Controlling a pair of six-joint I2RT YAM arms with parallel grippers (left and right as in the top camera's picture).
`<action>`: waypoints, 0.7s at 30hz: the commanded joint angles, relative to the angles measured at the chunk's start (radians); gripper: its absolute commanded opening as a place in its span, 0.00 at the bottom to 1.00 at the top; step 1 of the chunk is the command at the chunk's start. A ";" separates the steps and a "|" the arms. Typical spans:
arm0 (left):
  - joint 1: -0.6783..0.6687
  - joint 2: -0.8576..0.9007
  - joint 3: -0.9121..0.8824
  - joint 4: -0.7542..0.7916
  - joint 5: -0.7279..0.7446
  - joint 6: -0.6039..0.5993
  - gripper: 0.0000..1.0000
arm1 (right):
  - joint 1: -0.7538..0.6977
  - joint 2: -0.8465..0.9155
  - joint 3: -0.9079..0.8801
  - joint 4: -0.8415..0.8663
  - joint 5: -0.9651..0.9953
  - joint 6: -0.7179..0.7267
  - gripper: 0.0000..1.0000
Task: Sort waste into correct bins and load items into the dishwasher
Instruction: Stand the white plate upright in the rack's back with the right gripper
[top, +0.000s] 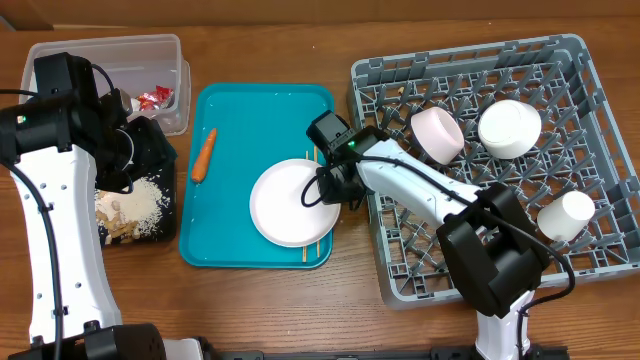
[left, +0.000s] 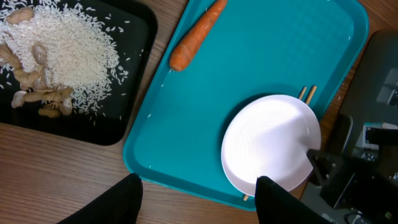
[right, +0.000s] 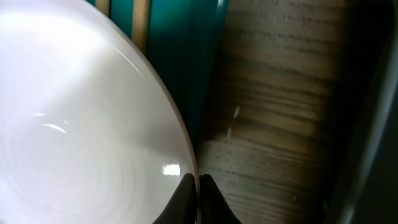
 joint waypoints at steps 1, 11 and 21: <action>-0.007 0.003 -0.007 0.003 -0.005 0.019 0.61 | -0.023 -0.069 0.082 -0.050 0.074 -0.002 0.04; -0.007 0.003 -0.007 0.013 -0.005 0.020 0.61 | -0.158 -0.399 0.177 -0.177 0.581 -0.007 0.04; -0.007 0.003 -0.007 0.017 -0.005 0.023 0.61 | -0.456 -0.443 0.172 -0.183 1.270 0.105 0.04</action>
